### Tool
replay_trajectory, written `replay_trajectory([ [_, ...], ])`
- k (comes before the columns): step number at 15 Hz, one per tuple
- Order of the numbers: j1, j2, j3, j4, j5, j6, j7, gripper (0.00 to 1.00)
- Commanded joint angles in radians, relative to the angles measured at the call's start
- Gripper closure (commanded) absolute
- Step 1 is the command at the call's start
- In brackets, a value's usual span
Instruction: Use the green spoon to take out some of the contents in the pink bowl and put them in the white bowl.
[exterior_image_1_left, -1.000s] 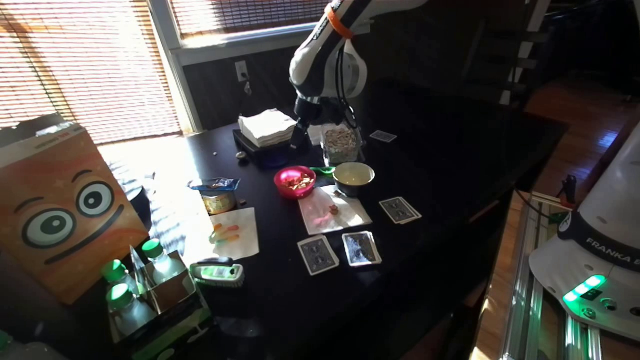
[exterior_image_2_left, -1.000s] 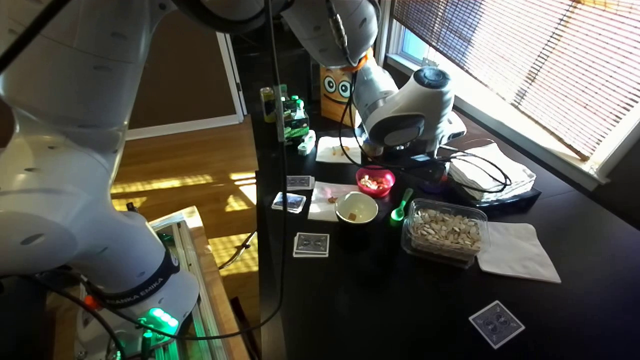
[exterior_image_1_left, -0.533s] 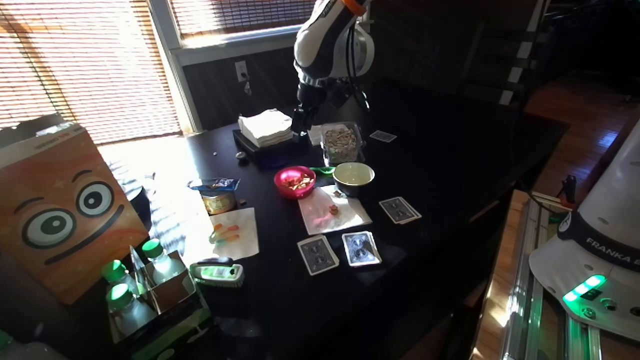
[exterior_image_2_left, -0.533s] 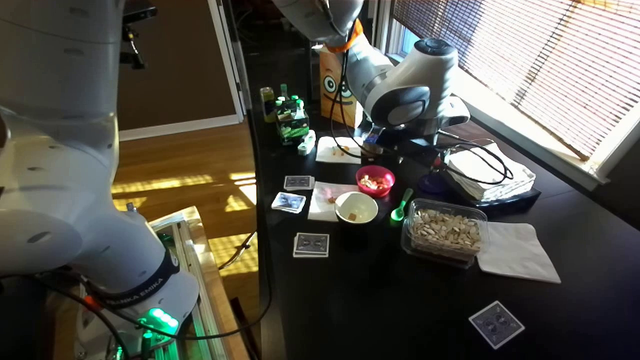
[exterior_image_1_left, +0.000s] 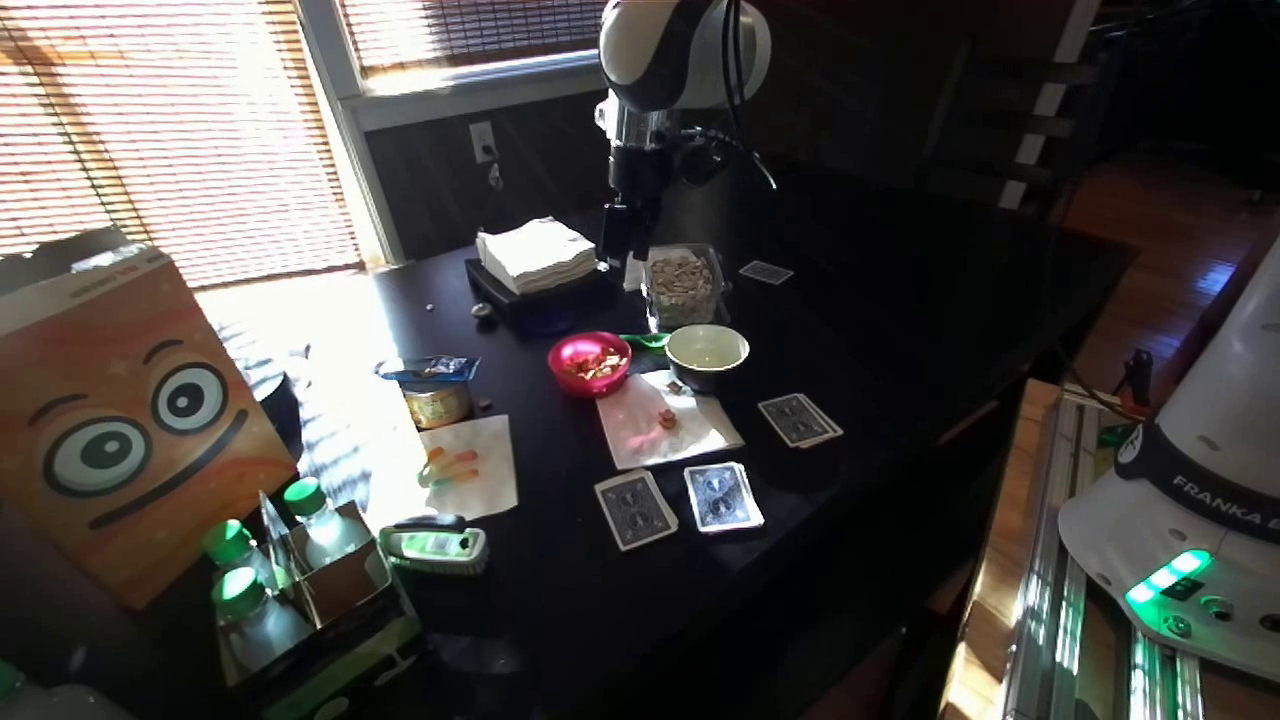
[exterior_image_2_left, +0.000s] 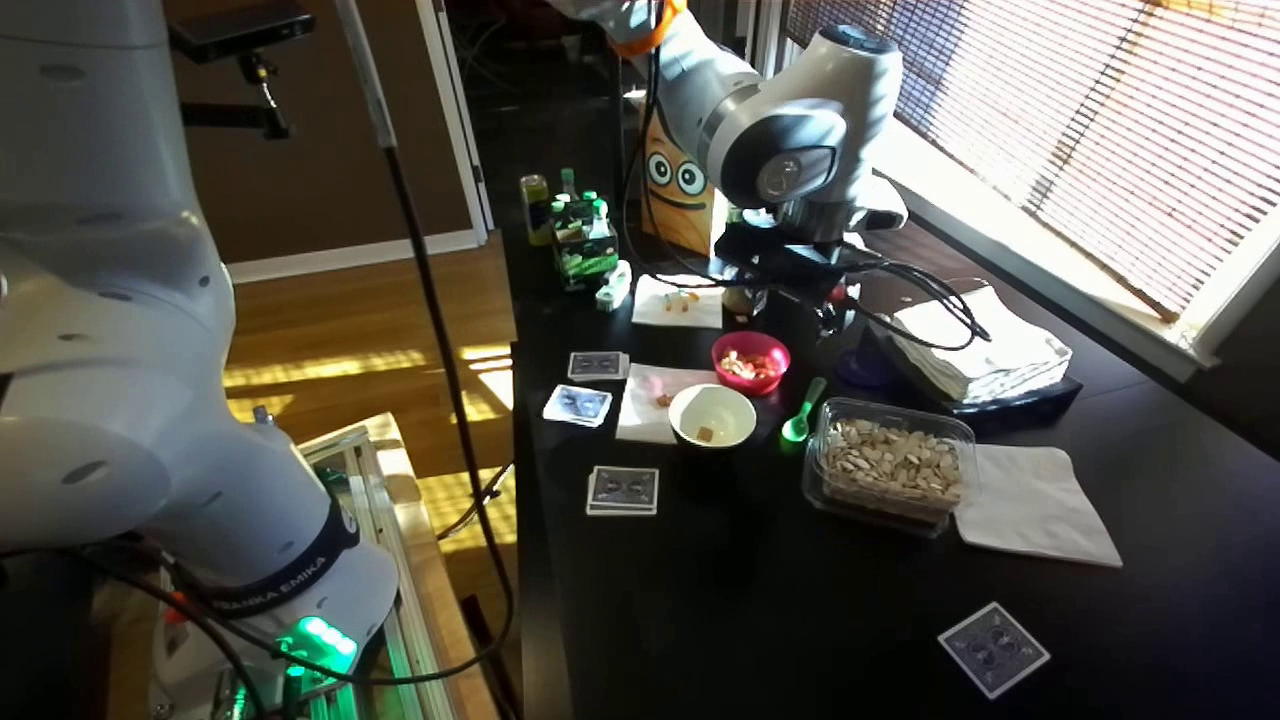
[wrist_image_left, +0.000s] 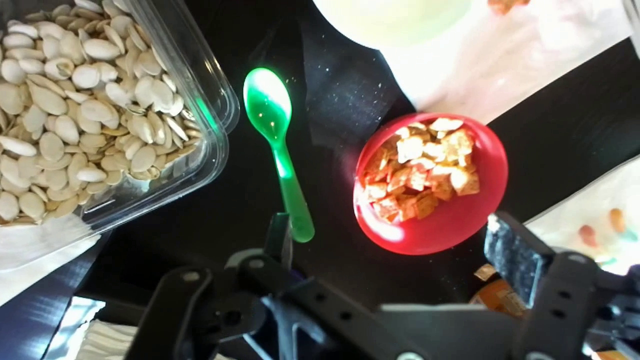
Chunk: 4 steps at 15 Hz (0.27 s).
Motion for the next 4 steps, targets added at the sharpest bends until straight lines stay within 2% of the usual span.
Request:
replay_trajectory([
  [1, 0.011, -0.008, -0.008, -0.009, -0.001, -0.002, 0.000, 0.00],
  [4, 0.018, -0.017, -0.012, -0.024, -0.005, -0.002, 0.001, 0.00],
])
